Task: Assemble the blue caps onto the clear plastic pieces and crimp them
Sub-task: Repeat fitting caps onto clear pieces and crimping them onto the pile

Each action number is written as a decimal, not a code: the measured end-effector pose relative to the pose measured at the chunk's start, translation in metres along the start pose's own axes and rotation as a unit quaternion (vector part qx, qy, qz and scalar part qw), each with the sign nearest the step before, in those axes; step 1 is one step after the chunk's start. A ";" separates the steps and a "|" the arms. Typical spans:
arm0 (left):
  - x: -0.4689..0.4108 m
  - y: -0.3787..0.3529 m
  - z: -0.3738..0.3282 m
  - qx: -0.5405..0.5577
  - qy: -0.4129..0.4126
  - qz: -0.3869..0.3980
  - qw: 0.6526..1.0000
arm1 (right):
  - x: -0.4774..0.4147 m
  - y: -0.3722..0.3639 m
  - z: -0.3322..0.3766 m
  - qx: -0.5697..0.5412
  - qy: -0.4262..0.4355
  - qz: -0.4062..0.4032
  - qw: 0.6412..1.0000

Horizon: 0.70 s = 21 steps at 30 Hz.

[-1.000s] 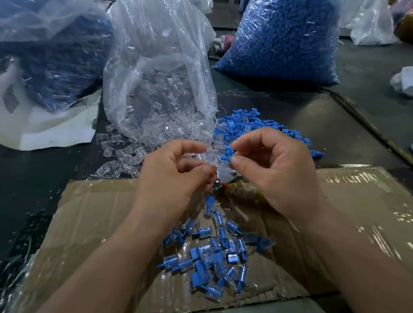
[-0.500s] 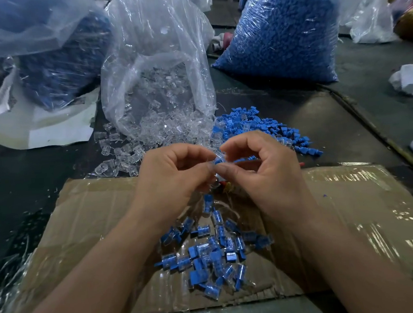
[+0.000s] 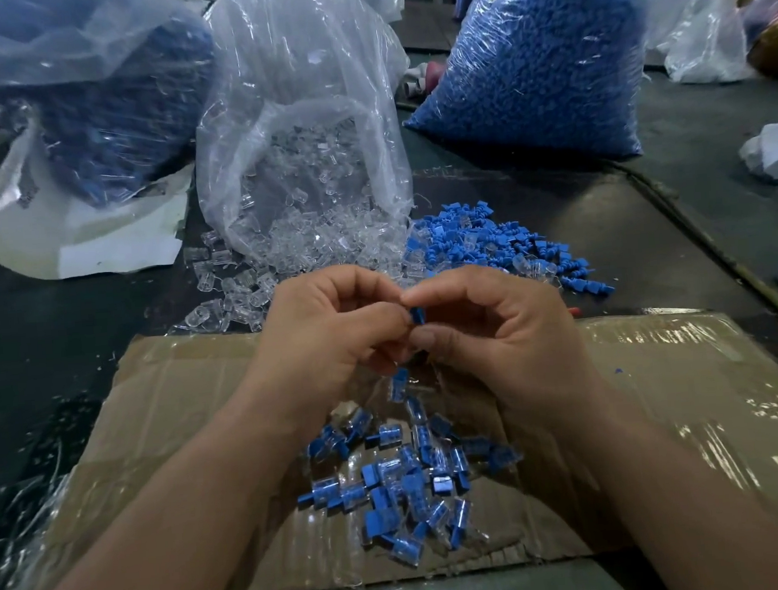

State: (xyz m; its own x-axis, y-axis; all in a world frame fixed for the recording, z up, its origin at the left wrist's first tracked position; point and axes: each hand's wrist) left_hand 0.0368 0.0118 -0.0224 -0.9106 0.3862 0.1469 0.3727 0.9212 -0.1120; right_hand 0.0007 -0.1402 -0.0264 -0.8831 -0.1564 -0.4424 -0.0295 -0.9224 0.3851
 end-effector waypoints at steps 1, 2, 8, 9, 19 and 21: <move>0.000 0.000 0.000 0.005 0.005 0.011 1.000 | 0.000 0.001 0.000 0.003 0.006 -0.003 1.000; 0.000 0.001 0.000 0.009 0.009 0.018 1.000 | 0.000 0.001 -0.001 0.005 0.009 -0.008 1.000; -0.001 0.003 -0.001 0.051 0.021 0.049 0.997 | 0.001 0.004 -0.002 -0.014 0.000 -0.026 1.000; -0.001 0.004 -0.001 0.057 0.023 0.053 0.997 | 0.002 0.004 -0.002 -0.012 0.004 -0.029 1.000; -0.002 0.004 0.001 0.061 0.019 0.063 0.996 | 0.001 0.002 -0.003 0.008 0.044 -0.048 0.998; -0.002 0.004 0.001 0.061 0.019 0.057 0.996 | 0.001 0.002 -0.004 0.015 0.059 -0.048 0.997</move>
State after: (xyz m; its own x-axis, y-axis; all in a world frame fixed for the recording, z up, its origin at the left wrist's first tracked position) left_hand 0.0400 0.0141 -0.0243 -0.8554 0.4917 0.1626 0.4469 0.8595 -0.2479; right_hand 0.0021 -0.1436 -0.0295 -0.8148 -0.1093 -0.5694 -0.1276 -0.9242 0.3601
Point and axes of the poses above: each hand's wrist, its own x-axis away from the middle knuckle, its own y-axis out of the back of the hand, z = x × y, and after that the axes turned 6 degrees about y, right-handed
